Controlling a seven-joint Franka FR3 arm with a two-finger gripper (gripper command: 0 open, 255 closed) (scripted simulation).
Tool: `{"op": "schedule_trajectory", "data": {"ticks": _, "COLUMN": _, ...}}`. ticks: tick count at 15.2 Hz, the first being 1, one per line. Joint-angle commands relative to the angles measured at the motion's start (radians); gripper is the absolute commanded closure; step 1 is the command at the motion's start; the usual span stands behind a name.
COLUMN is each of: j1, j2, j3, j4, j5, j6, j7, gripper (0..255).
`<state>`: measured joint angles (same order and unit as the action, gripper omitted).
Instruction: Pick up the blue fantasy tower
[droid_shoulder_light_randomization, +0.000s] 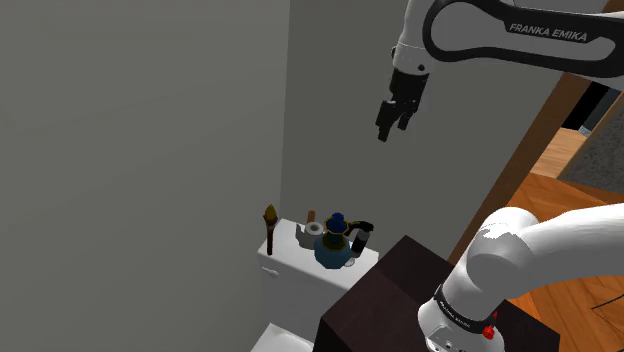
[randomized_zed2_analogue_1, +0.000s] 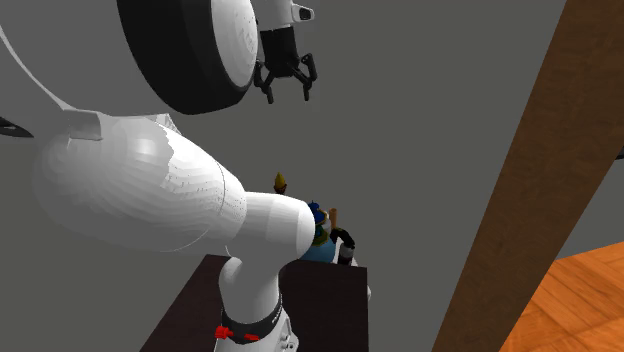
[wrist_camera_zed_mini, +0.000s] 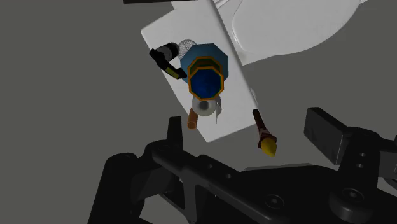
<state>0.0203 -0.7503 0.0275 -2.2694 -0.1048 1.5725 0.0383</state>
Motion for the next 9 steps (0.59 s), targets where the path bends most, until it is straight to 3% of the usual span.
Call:
{"op": "schedule_trajectory", "data": {"ticks": 1, "j1": 0.0, "j2": 0.0, "j3": 0.0, "j4": 0.0, "j5": 0.0, "j6": 0.0, "j7": 0.0, "gripper": 0}}
{"op": "schedule_trajectory", "data": {"ticks": 9, "j1": -0.006, "j2": 0.055, "j3": -0.026, "j4": -0.225, "j5": -0.022, "j6": 0.284, "j7": 0.001, "gripper": 0}}
